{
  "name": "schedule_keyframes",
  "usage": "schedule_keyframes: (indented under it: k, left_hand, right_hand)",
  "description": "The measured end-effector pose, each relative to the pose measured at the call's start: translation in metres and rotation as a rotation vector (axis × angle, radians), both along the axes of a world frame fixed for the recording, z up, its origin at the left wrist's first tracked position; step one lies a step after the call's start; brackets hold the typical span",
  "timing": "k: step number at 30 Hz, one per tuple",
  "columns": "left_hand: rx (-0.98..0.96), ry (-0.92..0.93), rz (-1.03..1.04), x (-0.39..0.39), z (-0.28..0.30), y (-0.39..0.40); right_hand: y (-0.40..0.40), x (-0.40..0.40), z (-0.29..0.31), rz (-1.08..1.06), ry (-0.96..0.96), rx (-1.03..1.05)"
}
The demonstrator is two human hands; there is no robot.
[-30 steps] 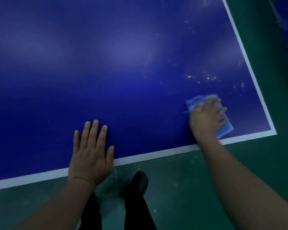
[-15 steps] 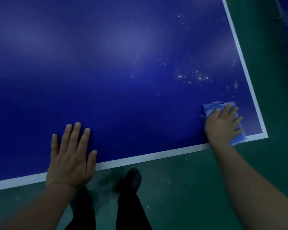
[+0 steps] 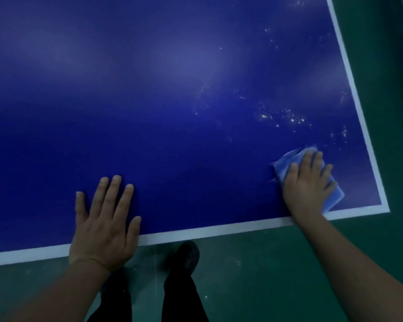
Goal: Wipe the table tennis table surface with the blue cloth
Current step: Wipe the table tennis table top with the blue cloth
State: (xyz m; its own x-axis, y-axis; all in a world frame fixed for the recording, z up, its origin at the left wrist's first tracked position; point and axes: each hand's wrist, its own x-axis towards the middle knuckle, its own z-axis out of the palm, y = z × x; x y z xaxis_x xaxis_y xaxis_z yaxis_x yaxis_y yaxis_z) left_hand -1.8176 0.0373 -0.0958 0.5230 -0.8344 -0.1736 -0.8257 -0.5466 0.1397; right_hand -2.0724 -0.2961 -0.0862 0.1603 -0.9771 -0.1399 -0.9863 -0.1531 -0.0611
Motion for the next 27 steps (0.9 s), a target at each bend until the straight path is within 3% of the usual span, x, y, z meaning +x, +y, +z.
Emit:
schedule_keyframes:
  k: [2,7,10,12,15,17,18,20,22,24,25,27]
  left_hand:
    - [-0.005,0.007,0.004,0.001,0.0,0.0]
    - [0.009,0.035,0.06,0.002,0.0,0.0]
    - [0.012,0.035,0.049,0.002,0.001,0.0]
    - [0.023,0.03,0.041,0.003,0.001,0.0]
    - [0.034,0.029,0.036,0.003,0.0,0.001]
    - [0.037,0.032,0.035,0.003,0.0,0.0]
    - [0.035,0.033,0.036,0.004,0.001,0.0]
    - [0.028,0.031,0.036,0.004,0.0,0.001]
    - [0.021,0.039,0.04,0.003,0.0,0.0]
    - [0.017,0.031,0.042,0.004,-0.001,0.001]
    - [0.02,0.031,0.041,0.004,-0.001,0.0]
    - [0.031,0.028,0.036,0.005,0.0,0.001]
  right_hand:
    - [0.042,0.032,-0.007,0.29,-0.013,0.0]
    - [0.109,0.117,-0.007,1.341,-0.049,0.038]
    - [0.064,0.179,-0.01,1.639,-0.042,0.021]
    - [0.005,0.229,-0.018,1.513,0.006,-0.076]
    - [-0.095,0.28,-0.01,0.98,0.028,-0.1]
    - [-0.111,0.293,-0.002,0.668,-0.044,-0.014]
    - [-0.095,0.295,-0.001,0.636,-0.05,-0.032]
    - [-0.03,0.29,-0.007,0.878,-0.064,-0.099]
    - [0.04,0.263,-0.018,1.319,-0.116,-0.106]
    - [0.047,0.246,-0.014,1.573,-0.075,-0.026]
    - [0.023,0.247,-0.012,1.552,-0.081,-0.046]
    - [-0.049,0.256,-0.014,1.228,-0.064,-0.12]
